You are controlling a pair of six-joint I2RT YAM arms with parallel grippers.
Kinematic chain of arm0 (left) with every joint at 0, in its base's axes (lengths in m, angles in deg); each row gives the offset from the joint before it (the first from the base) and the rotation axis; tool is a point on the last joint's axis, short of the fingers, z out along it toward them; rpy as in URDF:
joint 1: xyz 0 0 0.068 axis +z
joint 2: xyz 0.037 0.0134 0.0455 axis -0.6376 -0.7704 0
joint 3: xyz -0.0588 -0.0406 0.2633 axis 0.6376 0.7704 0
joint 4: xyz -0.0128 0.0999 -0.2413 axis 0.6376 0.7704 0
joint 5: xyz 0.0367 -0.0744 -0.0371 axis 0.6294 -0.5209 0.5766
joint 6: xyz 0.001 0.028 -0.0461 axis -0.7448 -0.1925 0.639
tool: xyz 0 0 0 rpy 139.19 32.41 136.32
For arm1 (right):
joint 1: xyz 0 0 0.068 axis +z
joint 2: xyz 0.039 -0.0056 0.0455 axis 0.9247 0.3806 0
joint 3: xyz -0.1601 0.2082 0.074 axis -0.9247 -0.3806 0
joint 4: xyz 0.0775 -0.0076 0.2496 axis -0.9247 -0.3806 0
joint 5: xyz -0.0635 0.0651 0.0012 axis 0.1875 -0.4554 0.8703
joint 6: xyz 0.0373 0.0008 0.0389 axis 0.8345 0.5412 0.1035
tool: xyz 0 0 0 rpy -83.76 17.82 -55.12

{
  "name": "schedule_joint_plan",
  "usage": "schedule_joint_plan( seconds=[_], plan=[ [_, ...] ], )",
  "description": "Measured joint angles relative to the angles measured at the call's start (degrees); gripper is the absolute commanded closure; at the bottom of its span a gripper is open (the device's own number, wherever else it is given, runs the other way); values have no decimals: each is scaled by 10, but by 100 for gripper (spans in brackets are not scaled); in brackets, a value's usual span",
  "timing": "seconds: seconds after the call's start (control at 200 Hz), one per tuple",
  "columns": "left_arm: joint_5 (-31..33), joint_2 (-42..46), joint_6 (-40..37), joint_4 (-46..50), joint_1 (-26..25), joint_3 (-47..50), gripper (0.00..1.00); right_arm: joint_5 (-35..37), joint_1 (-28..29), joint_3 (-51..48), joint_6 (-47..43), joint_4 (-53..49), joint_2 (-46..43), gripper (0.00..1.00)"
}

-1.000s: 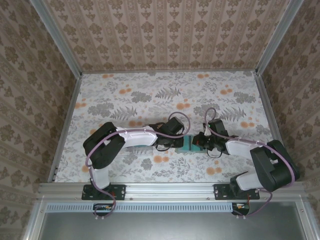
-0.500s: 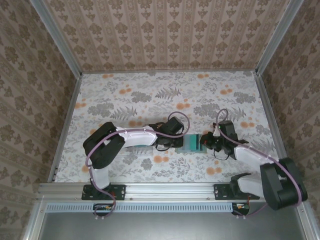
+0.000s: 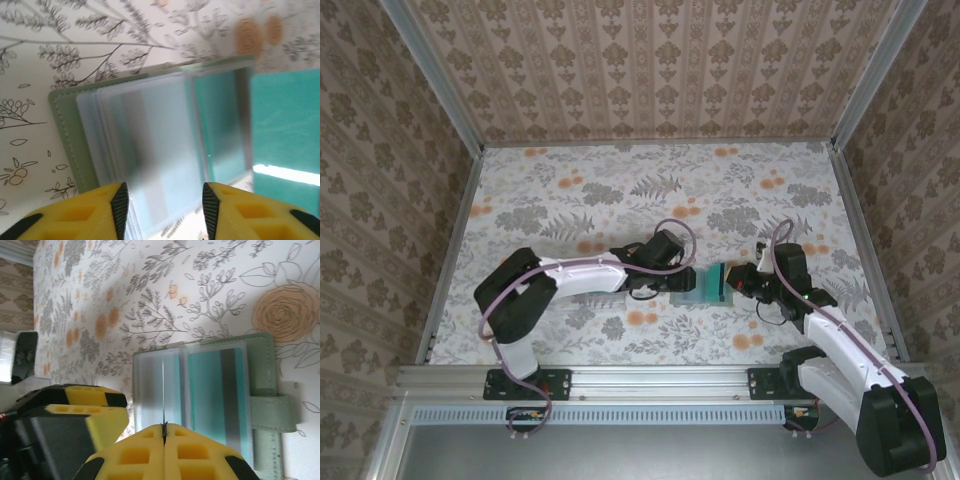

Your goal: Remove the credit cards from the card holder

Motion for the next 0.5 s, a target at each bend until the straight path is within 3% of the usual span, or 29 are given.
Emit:
schedule_joint_plan(
  seconds=[0.1,0.24,0.5],
  plan=[
    [-16,47,6,-45,14,31,43,-21,0,6,5,9,-6,100],
    [-46,95,15,-118,41,67,50,-58,0,28,22,48,-8,100],
    [-102,124,38,-245,72,118,57,-114,0,47,66,140,-1,100]
  ],
)
